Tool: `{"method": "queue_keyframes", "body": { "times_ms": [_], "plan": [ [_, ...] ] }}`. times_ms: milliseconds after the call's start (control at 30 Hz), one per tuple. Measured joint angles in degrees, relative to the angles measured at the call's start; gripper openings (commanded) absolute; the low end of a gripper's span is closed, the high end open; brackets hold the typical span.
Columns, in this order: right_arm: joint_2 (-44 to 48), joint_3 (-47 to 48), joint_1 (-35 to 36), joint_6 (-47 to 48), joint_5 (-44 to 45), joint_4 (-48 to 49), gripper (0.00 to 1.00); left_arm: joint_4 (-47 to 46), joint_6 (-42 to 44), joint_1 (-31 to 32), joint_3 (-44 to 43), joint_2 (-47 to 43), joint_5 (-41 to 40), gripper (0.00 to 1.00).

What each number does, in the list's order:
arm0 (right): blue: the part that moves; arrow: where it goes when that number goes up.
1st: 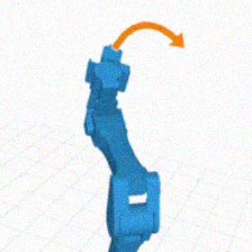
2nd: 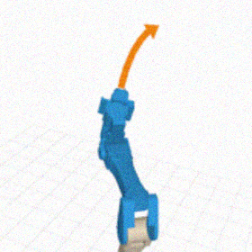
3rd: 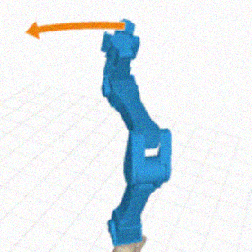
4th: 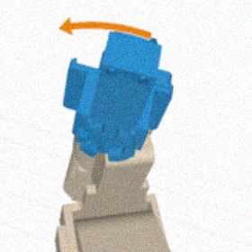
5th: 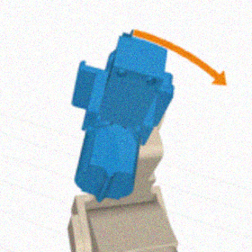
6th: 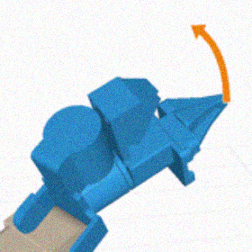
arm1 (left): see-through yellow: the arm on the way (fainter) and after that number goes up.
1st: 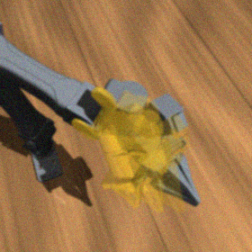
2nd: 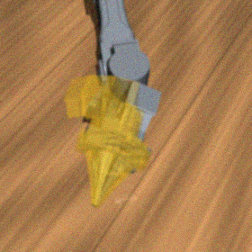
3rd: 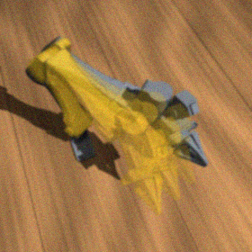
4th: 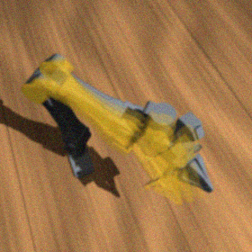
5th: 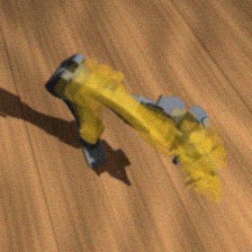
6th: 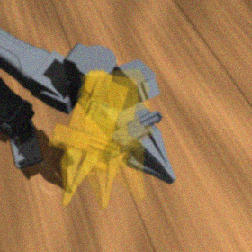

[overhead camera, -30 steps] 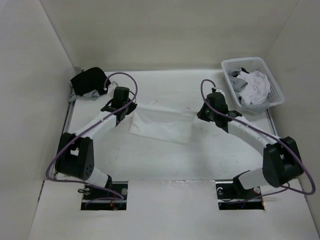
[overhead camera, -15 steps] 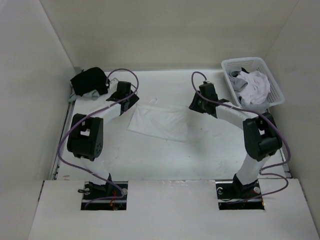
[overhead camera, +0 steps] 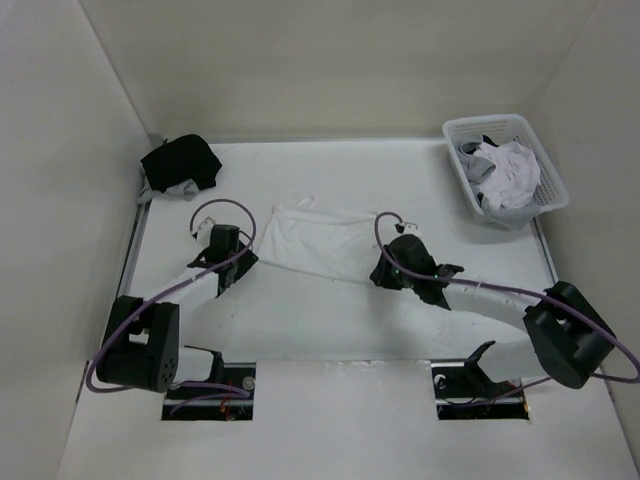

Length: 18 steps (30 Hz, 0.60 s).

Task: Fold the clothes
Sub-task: Fold the tank top

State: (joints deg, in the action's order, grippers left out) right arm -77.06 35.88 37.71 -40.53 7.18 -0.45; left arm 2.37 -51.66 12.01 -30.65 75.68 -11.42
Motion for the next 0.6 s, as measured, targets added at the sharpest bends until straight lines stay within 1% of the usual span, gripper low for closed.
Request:
{"method": "queue_keyframes", "body": {
  "times_ms": [33, 67, 167, 300, 433, 467, 533, 600],
  "plan": [
    [0.02, -1.7, 1.05, -0.81, -0.13, 0.24, 0.37, 0.0, -0.04, -0.7, 1.09, 0.0, 0.57, 0.4],
    [-0.04, -3.1, 1.68, -1.55, -0.22, 0.7, 0.4, -0.96, -0.35, -1.46, 1.7, -0.13, 1.49, 0.4],
    [-1.05, -5.57, 2.08, -3.5, -0.24, 2.67, 0.42, -3.45, -0.66, -3.04, 1.92, 0.72, 3.19, 0.41],
    [-3.04, -6.19, 1.97, -5.99, -0.11, 7.13, 0.42, -8.26, -1.38, -3.37, 1.95, 3.37, 5.86, 0.34],
    [-4.61, -6.49, 1.66, -7.78, -0.13, 10.82, 0.42, -11.32, -1.75, -3.37, 1.95, 5.42, 7.74, 0.22],
    [-5.05, -6.49, 1.6, -7.98, -0.13, 11.69, 0.42, -11.85, -1.81, -3.37, 1.99, 5.86, 8.22, 0.21],
    [-6.1, -6.49, 1.09, -8.55, -0.33, 13.66, 0.41, -12.61, -1.9, -3.37, 2.01, 6.38, 8.79, 0.19],
    [-7.15, -6.51, 0.22, -9.01, -0.59, 15.61, 0.37, -13.03, -1.92, -3.37, 2.01, 6.75, 9.18, 0.16]
  ]
}}
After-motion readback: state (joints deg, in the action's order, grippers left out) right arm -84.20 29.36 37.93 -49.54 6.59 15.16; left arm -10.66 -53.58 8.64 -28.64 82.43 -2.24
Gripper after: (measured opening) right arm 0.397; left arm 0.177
